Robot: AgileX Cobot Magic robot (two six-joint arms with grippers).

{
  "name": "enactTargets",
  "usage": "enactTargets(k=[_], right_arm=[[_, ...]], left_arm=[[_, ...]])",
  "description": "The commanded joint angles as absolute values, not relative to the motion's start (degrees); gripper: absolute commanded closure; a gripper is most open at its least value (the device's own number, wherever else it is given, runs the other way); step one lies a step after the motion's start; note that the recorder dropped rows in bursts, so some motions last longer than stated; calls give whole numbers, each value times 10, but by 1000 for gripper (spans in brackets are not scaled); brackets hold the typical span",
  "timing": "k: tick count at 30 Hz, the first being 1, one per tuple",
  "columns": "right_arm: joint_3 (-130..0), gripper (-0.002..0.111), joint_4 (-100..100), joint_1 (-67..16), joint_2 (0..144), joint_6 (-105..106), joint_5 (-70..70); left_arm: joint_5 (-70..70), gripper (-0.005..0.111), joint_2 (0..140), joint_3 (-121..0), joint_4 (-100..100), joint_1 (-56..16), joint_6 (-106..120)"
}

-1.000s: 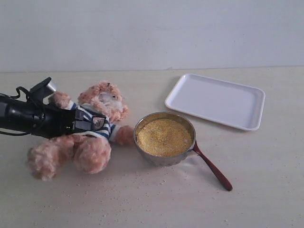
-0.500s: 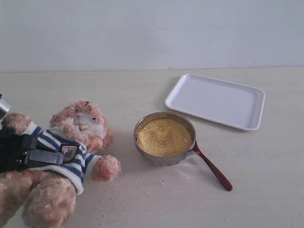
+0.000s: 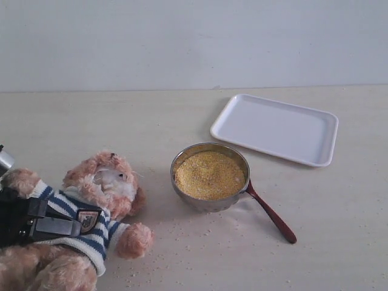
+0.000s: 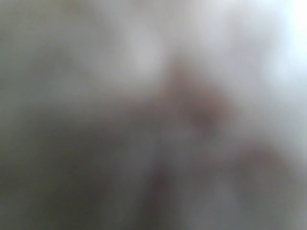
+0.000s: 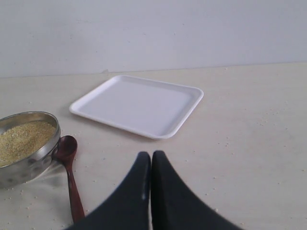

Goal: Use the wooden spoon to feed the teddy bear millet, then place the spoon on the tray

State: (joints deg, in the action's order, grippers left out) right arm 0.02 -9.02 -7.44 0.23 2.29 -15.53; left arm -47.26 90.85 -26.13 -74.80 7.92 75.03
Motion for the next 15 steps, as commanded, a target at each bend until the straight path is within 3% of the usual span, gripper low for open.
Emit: enactTargets(k=[1, 15], right_arm=[[0, 108, -87, -73, 0, 22, -148], [0, 108, -87, -73, 0, 22, -148]], left_arm=[[-482, 101, 904, -260, -760, 81, 749], [-449, 101, 904, -260, -752, 81, 747]])
